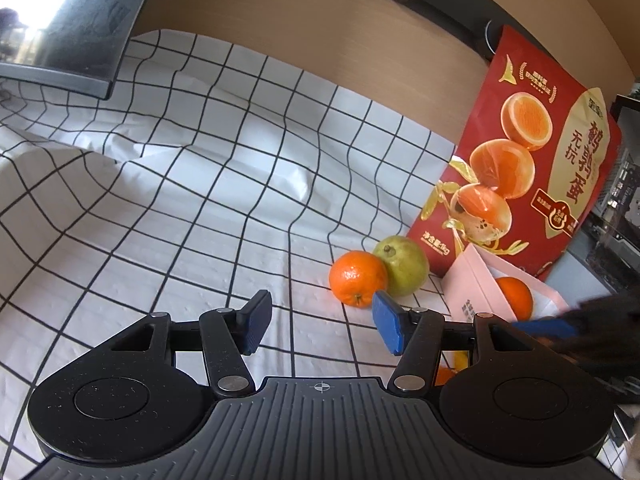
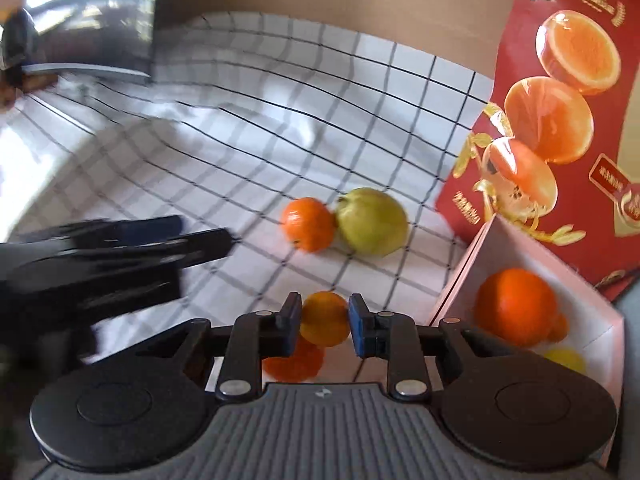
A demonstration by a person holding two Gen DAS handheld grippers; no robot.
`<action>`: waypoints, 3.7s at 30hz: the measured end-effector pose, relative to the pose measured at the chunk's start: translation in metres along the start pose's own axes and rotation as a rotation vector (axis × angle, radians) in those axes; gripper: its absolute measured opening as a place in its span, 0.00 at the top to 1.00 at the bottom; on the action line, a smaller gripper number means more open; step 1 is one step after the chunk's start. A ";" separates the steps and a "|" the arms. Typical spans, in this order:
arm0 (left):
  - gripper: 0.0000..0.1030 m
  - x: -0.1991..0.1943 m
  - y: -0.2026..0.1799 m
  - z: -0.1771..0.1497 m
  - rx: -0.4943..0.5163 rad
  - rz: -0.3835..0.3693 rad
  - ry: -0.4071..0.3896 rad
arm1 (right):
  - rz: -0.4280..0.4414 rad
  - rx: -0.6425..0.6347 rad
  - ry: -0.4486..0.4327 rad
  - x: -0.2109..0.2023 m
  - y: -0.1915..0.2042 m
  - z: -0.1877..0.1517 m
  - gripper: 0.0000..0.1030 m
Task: Organize fruits
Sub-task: 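Grasp the small yellow tangerine with the right tool, then grasp an orange with the left tool while the right tool holds the yellow tangerine, then lift the orange with the left tool while the right tool grasps the yellow tangerine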
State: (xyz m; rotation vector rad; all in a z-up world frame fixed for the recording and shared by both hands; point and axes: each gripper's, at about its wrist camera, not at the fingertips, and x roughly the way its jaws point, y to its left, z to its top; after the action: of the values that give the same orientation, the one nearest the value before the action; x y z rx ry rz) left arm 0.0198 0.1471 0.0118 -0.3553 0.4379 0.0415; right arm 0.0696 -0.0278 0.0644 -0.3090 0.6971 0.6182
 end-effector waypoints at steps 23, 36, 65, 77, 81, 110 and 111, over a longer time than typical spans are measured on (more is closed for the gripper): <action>0.42 -0.001 -0.029 -0.020 0.124 -0.112 0.062 | 0.131 -0.013 -0.134 -0.045 0.016 -0.132 0.63; 0.42 -0.003 -0.059 -0.034 0.312 -0.133 0.057 | 0.013 0.065 -0.190 -0.072 -0.022 -0.163 0.66; 0.50 -0.027 -0.093 -0.059 0.319 -0.158 0.158 | -0.073 0.218 -0.114 -0.055 -0.064 -0.192 0.24; 0.50 -0.045 -0.100 -0.086 0.316 -0.174 0.177 | -0.094 0.237 -0.085 -0.052 -0.066 -0.192 0.10; 0.49 -0.042 -0.102 -0.089 0.307 -0.158 0.195 | -0.065 0.219 -0.055 -0.051 -0.065 -0.192 0.00; 0.50 -0.040 -0.123 -0.098 0.402 -0.050 0.200 | -0.105 0.147 -0.116 -0.055 -0.059 -0.191 0.28; 0.50 -0.040 -0.123 -0.098 0.401 -0.050 0.200 | -0.096 0.148 -0.119 -0.055 -0.059 -0.190 0.30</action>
State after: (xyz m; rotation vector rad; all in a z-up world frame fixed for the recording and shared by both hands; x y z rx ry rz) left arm -0.0425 -0.0008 -0.0137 0.0261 0.6211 -0.1306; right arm -0.0219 -0.1848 -0.0334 -0.1657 0.6060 0.4868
